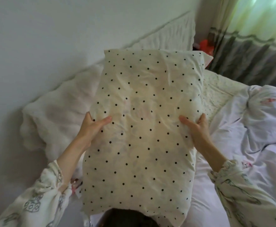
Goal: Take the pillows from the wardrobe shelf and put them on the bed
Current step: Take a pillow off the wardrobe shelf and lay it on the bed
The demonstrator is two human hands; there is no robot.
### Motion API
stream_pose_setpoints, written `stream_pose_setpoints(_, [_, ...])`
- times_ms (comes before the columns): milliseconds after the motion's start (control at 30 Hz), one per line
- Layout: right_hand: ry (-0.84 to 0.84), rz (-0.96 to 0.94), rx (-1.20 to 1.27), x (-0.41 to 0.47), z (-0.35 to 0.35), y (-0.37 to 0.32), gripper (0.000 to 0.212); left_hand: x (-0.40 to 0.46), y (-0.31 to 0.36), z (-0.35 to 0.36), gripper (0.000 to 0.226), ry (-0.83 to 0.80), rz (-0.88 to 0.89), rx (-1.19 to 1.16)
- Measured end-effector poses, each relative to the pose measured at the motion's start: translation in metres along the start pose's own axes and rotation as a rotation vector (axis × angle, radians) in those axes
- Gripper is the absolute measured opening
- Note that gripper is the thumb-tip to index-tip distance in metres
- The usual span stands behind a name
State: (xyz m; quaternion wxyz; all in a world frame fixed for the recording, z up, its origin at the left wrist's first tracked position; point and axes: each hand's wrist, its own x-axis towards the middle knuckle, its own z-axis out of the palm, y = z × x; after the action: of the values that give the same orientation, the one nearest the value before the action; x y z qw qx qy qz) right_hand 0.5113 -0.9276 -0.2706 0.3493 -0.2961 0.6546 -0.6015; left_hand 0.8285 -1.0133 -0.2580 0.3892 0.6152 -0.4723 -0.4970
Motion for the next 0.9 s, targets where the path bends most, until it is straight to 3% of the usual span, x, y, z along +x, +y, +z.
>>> stream_pose_setpoints(367, [0.083, 0.229, 0.038, 0.075, -0.002, 0.062, 0.046, 0.101, -0.006, 0.071, 0.051, -0.140, -0.055, 0.167])
stream_pose_setpoints(467, [0.138, 0.299, 0.020, 0.090, 0.004, 0.091, 0.047, 0.138, -0.017, 0.088, 0.065, -0.174, -0.082, 0.238])
stream_pose_setpoints(633, [0.164, 0.446, -0.029, 0.115, 0.013, 0.152, 0.062, 0.200, -0.063, 0.120, 0.085, -0.266, -0.153, 0.299])
stream_pose_setpoints(900, [0.212, 0.604, -0.060, 0.141, 0.030, 0.257, 0.055, 0.281, -0.164, 0.161, 0.069, -0.281, -0.084, 0.548])
